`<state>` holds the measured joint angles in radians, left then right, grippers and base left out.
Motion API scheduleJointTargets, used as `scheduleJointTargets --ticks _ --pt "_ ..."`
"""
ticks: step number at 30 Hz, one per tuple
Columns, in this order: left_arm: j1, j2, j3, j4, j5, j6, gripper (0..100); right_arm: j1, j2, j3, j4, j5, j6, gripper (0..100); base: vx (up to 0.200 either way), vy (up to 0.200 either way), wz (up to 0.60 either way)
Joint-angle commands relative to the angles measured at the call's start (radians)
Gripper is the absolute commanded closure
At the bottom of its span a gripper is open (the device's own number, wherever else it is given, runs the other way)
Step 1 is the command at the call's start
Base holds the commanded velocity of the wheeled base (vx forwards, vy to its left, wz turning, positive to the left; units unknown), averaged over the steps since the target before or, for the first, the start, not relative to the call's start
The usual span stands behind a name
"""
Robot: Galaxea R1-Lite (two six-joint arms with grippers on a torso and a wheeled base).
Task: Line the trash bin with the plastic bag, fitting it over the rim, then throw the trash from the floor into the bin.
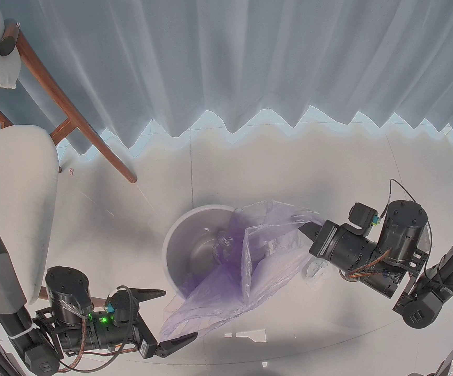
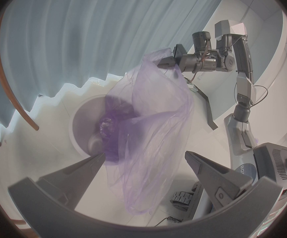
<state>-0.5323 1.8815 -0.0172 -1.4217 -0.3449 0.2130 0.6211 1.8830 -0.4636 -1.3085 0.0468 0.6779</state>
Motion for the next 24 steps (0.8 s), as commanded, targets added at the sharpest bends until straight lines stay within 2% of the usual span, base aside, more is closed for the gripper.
scheduleJointTargets --ticks 1,11,24 --pt "0.015 0.077 0.017 -0.022 0.003 0.003 0 0.002 -0.004 0.002 -0.002 -0.001 0.0 100 0.0 0.0 0.0" --pt "0.029 0.159 -0.001 -0.057 0.015 -0.001 0 0.011 -0.007 0.002 -0.005 -0.001 -0.003 100 0.0 0.0 0.0" --pt "0.04 0.242 -0.102 -0.095 0.032 -0.023 0 0.035 -0.019 0.014 -0.021 -0.001 -0.004 100 0.0 0.0 0.0"
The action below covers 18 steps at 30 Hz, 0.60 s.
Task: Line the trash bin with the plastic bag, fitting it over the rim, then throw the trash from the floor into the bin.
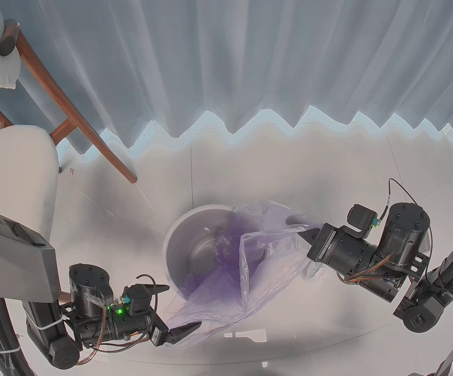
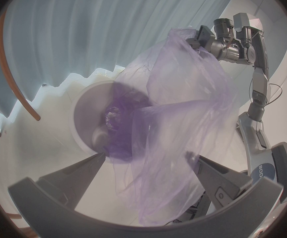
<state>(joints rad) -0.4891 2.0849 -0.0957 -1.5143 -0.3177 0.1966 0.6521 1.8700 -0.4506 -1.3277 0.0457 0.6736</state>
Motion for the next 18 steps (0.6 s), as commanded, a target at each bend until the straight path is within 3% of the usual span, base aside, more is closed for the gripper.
scheduleJointTargets --ticks 1,5,6,18 --pt "-0.006 0.049 -0.027 -0.004 0.005 -0.009 0 0.006 -0.008 0.001 -0.002 0.0 0.0 100 0.0 0.0 0.0" --pt "-0.02 0.075 -0.027 -0.006 0.006 -0.009 0 0.004 -0.015 0.001 -0.001 0.0 0.0 100 0.0 0.0 0.0" --pt "-0.02 0.073 -0.029 -0.006 0.011 -0.011 100 0.004 -0.017 0.001 -0.002 0.0 0.0 100 0.0 0.0 0.0" --pt "0.053 -0.094 -0.13 -0.029 0.019 -0.135 100 0.004 -0.025 0.015 -0.001 0.006 -0.019 100 0.0 0.0 0.0"
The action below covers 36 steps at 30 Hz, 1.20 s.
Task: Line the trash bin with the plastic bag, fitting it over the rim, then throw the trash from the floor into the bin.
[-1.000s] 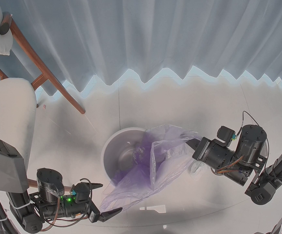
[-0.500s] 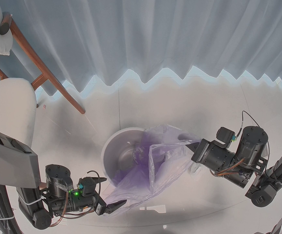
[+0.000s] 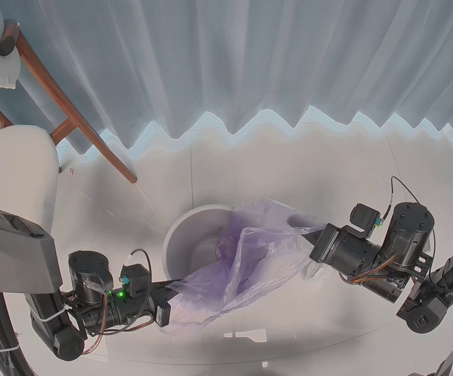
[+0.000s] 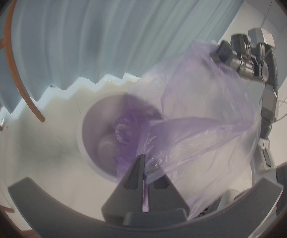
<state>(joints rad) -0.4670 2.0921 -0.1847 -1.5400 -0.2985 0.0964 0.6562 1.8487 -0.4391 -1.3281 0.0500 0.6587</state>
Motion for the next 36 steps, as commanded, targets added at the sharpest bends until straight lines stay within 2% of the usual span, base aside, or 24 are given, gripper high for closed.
scheduleJointTargets --ticks 1,2,3,4,7,13,25,36 --pt "0.031 -0.106 -0.041 -0.003 -0.001 -0.038 100 0.0 -0.003 0.003 0.0 0.002 -0.004 100 0.0 0.0 0.0" --pt "0.028 -0.149 -0.056 -0.003 -0.002 -0.101 100 0.0 -0.003 0.003 0.0 0.004 -0.002 100 0.0 0.0 0.0" --pt "0.028 -0.149 -0.056 -0.003 -0.002 -0.101 100 0.0 -0.003 0.003 0.0 0.004 -0.002 100 0.0 0.0 0.0" --pt "0.022 -0.192 -0.07 -0.003 -0.001 -0.193 100 0.0 -0.002 0.002 0.0 0.004 -0.001 100 0.0 0.0 0.0" --pt "0.027 -0.221 -0.085 0.008 -0.001 -0.284 100 0.0 -0.002 -0.001 0.0 0.008 0.002 100 0.0 0.0 0.0" --pt "0.059 -0.196 -0.108 0.008 -0.001 -0.299 100 -0.001 -0.006 -0.006 -0.002 0.039 0.021 100 0.0 0.0 0.0" --pt "0.061 -0.182 -0.128 0.009 0.001 -0.302 100 -0.013 -0.04 -0.018 0.001 0.087 0.064 100 0.0 0.0 0.0" --pt "0.071 -0.142 -0.197 0.009 0.002 -0.411 100 -0.07 0.003 -0.043 0.0 0.106 0.076 100 0.0 0.0 0.0"
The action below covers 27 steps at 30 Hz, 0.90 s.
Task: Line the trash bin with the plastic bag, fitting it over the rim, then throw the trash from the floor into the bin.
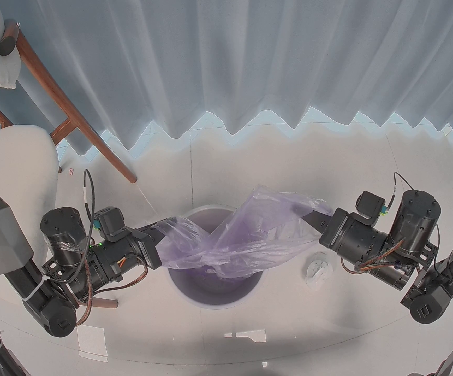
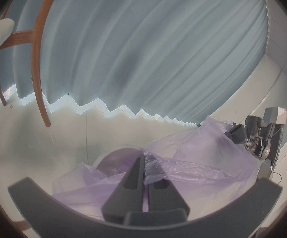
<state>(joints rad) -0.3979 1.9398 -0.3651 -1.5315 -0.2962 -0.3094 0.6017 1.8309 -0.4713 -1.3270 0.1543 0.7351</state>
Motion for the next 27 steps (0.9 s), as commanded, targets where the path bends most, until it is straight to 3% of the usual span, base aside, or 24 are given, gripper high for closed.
scheduleJointTargets --ticks 1,9,15,20,23,27 --pt "0.024 0.019 -0.051 0.005 0.012 -0.05 100 -0.057 0.041 -0.035 -0.001 0.004 0.009 100 0.0 0.0 0.0" --pt "0.024 0.082 -0.1 0.005 0.074 -0.057 100 -0.105 0.07 -0.101 -0.004 0.008 0.092 100 0.0 0.0 0.0" --pt "-0.015 0.099 -0.153 0.025 0.146 -0.054 100 -0.103 0.079 -0.101 0.008 0.028 0.096 100 0.0 0.0 0.0" --pt "-0.006 0.073 -0.345 0.292 0.14 -0.051 100 -0.109 0.103 -0.173 0.04 0.108 0.092 100 0.0 0.0 0.0" --pt "0.022 0.054 -0.408 0.416 0.131 -0.059 100 -0.128 0.127 -0.262 0.157 0.111 0.092 100 0.0 0.0 0.0" --pt "0.076 0.08 -0.471 0.435 0.083 -0.059 100 -0.129 0.151 -0.354 0.264 0.111 0.089 100 0.0 0.0 0.0"
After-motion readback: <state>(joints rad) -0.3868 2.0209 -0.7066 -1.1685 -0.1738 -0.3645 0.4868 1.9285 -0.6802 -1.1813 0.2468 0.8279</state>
